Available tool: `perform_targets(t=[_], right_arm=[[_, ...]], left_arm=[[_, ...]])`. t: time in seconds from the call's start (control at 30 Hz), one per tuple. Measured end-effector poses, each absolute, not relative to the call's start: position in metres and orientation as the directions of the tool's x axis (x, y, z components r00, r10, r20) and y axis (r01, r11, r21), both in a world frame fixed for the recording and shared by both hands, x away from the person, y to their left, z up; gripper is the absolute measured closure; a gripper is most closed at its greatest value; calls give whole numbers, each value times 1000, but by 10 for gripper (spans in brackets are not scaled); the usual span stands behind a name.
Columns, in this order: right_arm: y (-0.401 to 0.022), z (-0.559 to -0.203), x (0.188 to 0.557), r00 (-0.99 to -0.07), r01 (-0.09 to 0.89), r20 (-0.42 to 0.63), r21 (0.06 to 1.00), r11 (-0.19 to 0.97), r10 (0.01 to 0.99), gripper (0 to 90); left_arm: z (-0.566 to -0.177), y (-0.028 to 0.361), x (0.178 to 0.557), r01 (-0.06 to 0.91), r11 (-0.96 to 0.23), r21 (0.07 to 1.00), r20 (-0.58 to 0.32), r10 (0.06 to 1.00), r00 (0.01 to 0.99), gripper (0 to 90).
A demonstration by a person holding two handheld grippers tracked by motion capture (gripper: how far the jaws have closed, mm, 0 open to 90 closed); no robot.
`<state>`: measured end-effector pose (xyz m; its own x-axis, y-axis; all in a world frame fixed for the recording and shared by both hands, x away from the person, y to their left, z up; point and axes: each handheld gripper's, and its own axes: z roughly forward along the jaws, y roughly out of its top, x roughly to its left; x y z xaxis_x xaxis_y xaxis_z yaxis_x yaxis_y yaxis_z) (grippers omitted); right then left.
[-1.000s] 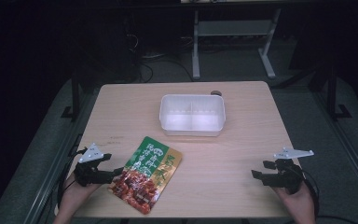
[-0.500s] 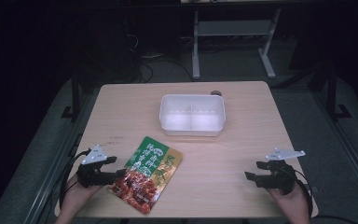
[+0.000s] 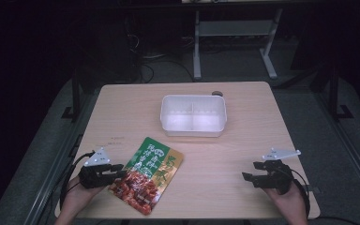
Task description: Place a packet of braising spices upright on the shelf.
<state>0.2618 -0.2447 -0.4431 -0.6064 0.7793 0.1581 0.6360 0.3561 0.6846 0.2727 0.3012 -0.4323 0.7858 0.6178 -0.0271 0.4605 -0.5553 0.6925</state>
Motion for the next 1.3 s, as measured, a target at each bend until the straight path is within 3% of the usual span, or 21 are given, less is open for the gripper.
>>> perform_targets(t=[0.2, 0.43, 1.0, 1.3], right_arm=[[-219, -432, 270, -653, 604, 154, 696, 388, 742, 341], [-180, -418, 289, -705, 574, 155, 697, 429, 692, 359], [-87, -406, 338, -786, 548, 172, 640, 539, 594, 366], [-45, -413, 361, -806, 551, 169, 564, 615, 567, 361]], left_arm=[[-433, 303, 273, 465, -574, 674, -38, 602, 798, 834], [-436, 300, 272, 459, -609, 647, -40, 574, 818, 885], [-444, 297, 274, 470, -657, 590, -66, 540, 839, 885], [-447, 296, 275, 472, -665, 579, -69, 537, 841, 880]])
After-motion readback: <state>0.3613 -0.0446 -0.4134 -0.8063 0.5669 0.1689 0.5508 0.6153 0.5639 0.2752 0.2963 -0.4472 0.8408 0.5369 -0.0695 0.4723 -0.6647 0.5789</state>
